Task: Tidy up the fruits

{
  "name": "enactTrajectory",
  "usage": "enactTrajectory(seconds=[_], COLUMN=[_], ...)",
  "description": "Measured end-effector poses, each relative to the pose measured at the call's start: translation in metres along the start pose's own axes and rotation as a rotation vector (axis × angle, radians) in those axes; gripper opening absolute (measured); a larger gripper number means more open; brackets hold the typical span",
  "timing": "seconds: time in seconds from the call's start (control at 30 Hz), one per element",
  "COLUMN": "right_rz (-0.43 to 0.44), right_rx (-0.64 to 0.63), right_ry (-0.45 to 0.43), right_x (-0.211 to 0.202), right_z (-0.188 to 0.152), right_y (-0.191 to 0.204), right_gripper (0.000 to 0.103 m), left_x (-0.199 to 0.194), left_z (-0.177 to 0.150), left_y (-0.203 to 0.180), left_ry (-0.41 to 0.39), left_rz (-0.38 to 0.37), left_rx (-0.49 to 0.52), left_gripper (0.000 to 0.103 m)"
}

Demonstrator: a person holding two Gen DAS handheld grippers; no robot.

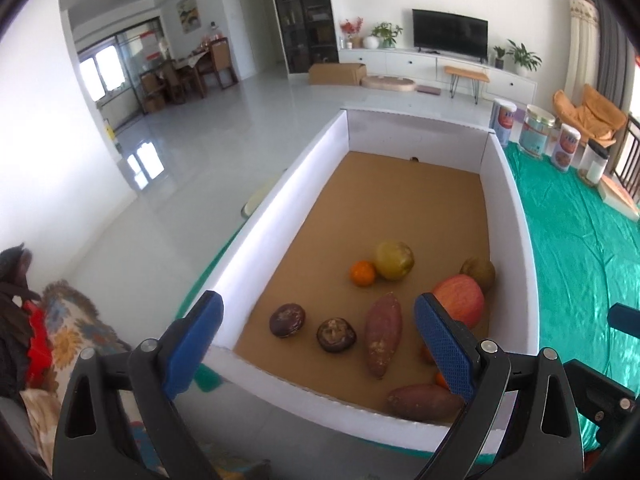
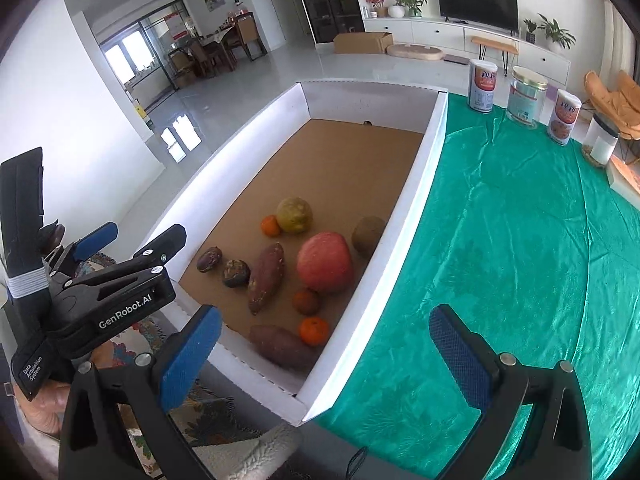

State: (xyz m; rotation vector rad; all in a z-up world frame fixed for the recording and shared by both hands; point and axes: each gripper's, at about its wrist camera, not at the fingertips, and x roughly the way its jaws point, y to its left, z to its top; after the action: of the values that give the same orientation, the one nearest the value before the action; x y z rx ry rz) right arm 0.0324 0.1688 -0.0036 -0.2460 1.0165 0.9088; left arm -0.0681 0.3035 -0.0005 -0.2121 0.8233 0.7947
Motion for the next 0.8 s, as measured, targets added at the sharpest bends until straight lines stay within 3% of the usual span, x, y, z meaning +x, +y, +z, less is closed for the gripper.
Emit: enactTrajectory(seconds=[0.3,0.8], right_rz=[-0.045,-0.085], right_rx=[-0.059,-0.070], right_ry=[0.037,0.017], right_x=[0.013,0.013], right_z=[-0.001,0.006], right_y=[0.025,0.028], right_gripper=[0.103,0.103], left_x=[0.007,0.003], left_z=[-0.011,-0.009], left_y=[0.021,0.025], left_ry=[0.044,0.055], left_rz=[-0.036,-0.046], left_rx=[-0.040,-0.043], left_gripper=[0.097,0.097])
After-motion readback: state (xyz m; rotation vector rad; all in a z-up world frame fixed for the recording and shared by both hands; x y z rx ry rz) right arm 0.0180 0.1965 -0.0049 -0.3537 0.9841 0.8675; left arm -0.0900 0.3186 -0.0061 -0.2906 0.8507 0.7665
